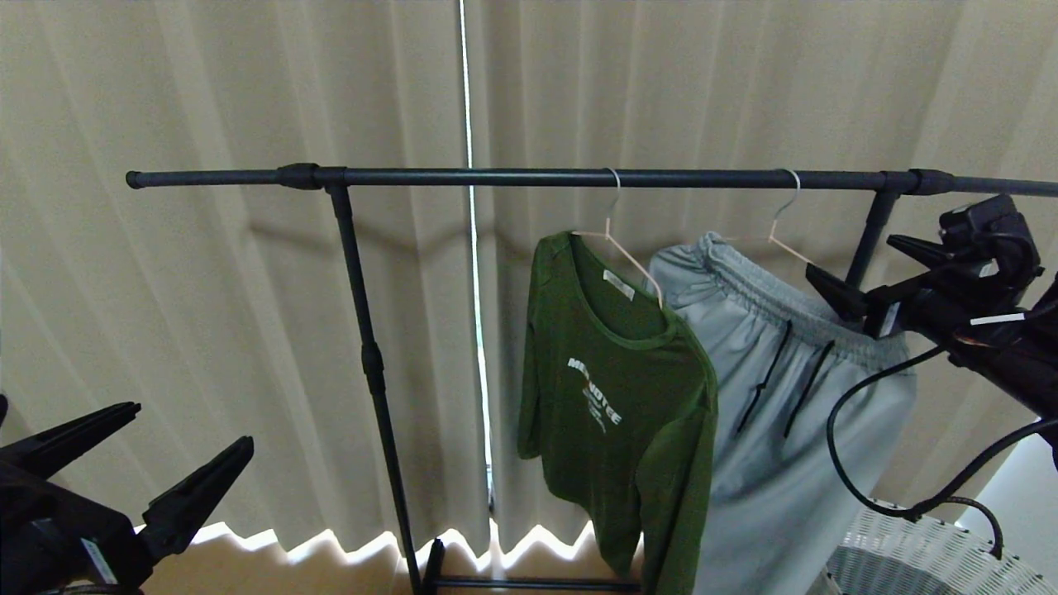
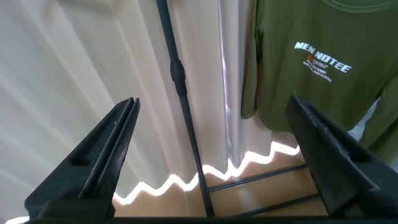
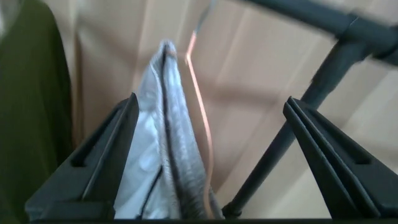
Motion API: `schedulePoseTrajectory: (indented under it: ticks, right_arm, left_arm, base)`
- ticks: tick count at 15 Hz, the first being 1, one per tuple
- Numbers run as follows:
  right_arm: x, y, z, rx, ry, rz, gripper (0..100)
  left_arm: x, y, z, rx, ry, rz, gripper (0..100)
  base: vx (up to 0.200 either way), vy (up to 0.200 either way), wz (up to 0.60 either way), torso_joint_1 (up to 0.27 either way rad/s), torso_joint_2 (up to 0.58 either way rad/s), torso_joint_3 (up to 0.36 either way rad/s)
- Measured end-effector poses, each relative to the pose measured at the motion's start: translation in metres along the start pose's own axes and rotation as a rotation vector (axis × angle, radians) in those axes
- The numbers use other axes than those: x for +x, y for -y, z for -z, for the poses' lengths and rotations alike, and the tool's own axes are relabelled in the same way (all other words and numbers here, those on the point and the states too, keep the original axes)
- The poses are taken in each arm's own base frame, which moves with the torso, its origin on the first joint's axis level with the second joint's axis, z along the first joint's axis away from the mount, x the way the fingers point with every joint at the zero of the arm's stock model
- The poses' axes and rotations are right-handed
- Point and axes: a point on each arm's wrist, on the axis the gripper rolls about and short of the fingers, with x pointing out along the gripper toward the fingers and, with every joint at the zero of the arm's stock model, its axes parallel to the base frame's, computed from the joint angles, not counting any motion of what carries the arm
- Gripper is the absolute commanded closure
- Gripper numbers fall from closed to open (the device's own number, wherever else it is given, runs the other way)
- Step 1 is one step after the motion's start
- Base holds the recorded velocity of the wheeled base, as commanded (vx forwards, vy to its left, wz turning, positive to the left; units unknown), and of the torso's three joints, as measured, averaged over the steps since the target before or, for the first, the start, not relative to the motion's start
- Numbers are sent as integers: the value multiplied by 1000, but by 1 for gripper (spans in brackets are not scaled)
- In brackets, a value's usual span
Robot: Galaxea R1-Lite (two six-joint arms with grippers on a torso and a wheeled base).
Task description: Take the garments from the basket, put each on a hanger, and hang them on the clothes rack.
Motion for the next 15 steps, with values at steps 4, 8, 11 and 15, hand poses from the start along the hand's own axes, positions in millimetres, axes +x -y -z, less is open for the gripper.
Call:
schedulePoseTrajectory:
  ticks: [4,8,11,15]
  right_arm:
    - [-33,-5,-20,-9,54,8,0]
    - [-74,-15,-23,-11,55,9,0]
    - [-97,-21,-20,-10,49,12,0]
    - [-149,-37,2,6,-25,9,0]
  left_arm:
    - [0,0,0,0,2,0,0]
    - [-1,0,1,1,2,0,0]
    - [-7,0,12,0,-22,-8,0]
    - [-30,-7,39,-15,-49,-109,0]
  base:
    - [0,0,0,0,0,0]
    - [0,0,0,0,0,0]
    - [0,0,0,0,0,0]
    - [0,0,0,0,0,0]
